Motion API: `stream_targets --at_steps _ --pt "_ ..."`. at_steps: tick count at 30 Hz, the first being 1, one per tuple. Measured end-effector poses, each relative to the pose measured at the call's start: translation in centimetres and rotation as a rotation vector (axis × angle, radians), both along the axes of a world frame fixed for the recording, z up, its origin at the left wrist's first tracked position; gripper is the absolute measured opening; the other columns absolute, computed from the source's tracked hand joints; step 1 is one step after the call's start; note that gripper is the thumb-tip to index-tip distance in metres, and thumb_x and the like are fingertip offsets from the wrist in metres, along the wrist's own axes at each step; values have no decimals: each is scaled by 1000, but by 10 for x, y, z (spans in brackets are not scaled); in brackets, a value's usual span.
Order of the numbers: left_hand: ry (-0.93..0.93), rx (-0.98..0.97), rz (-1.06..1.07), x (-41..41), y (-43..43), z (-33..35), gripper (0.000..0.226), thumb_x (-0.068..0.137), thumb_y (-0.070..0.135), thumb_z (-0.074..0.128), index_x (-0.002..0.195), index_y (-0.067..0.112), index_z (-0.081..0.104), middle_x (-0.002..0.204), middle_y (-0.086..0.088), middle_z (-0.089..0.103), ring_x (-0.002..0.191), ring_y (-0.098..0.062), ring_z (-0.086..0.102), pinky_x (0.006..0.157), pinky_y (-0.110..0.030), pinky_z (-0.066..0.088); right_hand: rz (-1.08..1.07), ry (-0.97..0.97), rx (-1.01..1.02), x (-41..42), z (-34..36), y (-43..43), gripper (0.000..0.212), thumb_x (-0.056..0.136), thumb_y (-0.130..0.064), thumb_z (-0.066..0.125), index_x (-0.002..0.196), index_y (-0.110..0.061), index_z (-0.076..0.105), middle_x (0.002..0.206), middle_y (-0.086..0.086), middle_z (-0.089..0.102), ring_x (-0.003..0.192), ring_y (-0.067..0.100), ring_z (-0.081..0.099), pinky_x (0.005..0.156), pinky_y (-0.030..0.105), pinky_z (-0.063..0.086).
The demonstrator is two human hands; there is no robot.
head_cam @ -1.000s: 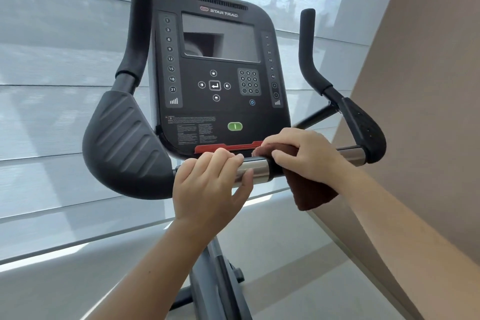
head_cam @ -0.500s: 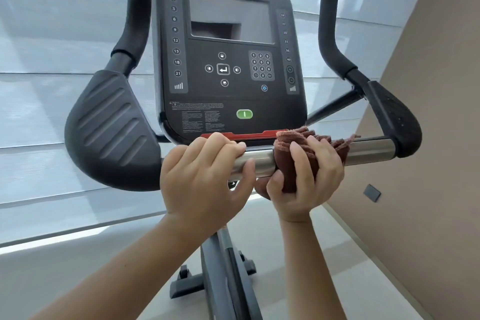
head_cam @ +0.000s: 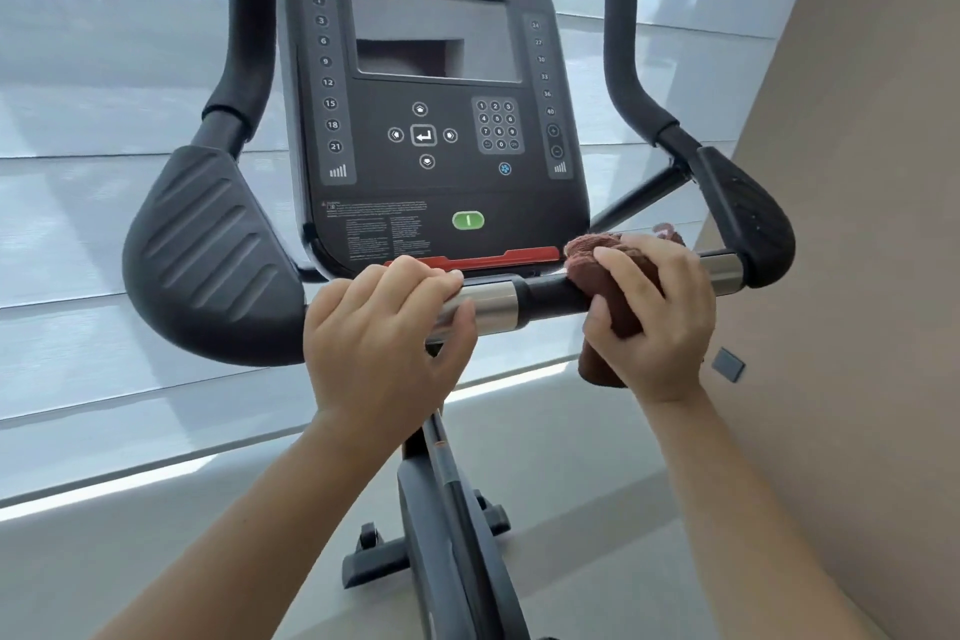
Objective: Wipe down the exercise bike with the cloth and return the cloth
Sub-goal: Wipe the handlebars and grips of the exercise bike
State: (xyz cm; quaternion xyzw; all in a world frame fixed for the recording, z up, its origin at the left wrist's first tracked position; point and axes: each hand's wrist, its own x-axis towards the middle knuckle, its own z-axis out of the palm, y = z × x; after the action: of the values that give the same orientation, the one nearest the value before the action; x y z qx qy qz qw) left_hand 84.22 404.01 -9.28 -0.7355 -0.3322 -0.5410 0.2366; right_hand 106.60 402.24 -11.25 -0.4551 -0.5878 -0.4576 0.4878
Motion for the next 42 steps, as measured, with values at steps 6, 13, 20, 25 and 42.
stream_targets --at_steps 6,13,20,25,42 --pt "-108 -65 -65 9 -8 8 18 83 28 58 84 17 72 86 0 69 76 -20 61 68 -32 33 -92 215 -140 52 14 -19 28 81 -15 50 97 -3 69 96 18 66 89 33 59 83 49 50" --pt "90 -240 -275 78 -18 18 18 76 25 70 90 13 69 87 -1 68 75 -23 61 64 -32 40 28 95 -237 35 15 -16 29 79 -18 51 99 -8 69 95 12 68 88 26 61 88 35 48" --pt "130 -361 -243 81 -11 13 14 69 22 77 80 17 69 77 4 65 63 -21 58 58 -30 35 32 95 -523 58 46 -27 31 81 -23 49 103 -14 68 94 7 67 85 21 58 80 34 51" --pt "129 -331 -226 82 -9 12 13 70 21 77 79 16 69 71 2 62 59 -21 54 58 -28 28 216 40 -893 56 71 -20 33 81 -28 48 109 -26 64 94 -17 60 89 7 56 83 23 46" --pt "176 -206 -207 82 -5 9 18 82 23 52 78 14 67 69 1 59 55 -22 51 56 -30 25 84 73 -1034 76 85 -20 33 79 -26 49 106 -26 67 89 -7 61 84 11 56 85 36 48"
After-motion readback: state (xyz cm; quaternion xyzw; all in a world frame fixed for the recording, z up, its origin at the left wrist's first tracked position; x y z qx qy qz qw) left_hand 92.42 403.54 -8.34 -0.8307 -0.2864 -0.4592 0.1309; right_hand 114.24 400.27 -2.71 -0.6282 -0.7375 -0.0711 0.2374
